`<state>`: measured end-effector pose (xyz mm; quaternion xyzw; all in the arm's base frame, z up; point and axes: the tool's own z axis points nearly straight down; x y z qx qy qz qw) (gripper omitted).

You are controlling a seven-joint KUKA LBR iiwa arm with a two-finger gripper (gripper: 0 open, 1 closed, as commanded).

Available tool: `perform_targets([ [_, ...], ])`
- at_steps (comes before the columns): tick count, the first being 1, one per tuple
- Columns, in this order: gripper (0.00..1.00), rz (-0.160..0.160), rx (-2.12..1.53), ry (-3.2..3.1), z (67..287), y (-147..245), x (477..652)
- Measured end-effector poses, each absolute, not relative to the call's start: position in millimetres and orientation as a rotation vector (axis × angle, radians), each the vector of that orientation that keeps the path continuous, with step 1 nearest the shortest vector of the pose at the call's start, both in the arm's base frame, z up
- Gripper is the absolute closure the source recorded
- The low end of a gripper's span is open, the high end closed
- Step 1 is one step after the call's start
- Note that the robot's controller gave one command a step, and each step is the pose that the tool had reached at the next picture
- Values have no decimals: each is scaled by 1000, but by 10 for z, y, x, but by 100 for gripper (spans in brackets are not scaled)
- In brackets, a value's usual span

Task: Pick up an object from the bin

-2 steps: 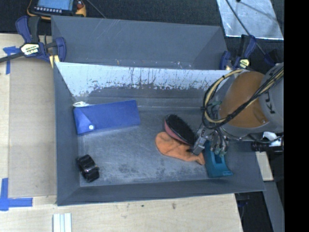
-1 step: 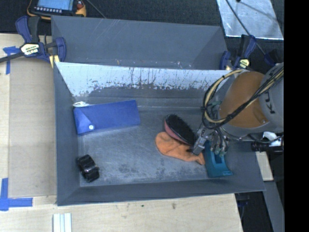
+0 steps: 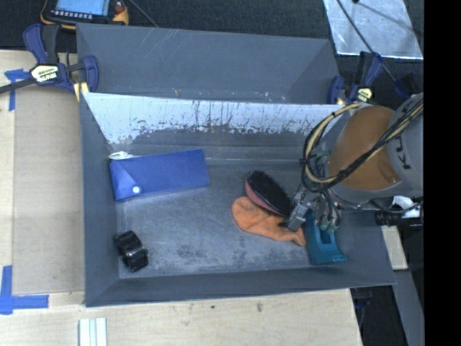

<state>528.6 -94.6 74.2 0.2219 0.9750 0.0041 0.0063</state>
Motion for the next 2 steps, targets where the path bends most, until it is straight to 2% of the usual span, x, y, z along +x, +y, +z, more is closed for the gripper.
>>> perform_targets([
  [2,100,6,696,3062,879,-950,5272],
])
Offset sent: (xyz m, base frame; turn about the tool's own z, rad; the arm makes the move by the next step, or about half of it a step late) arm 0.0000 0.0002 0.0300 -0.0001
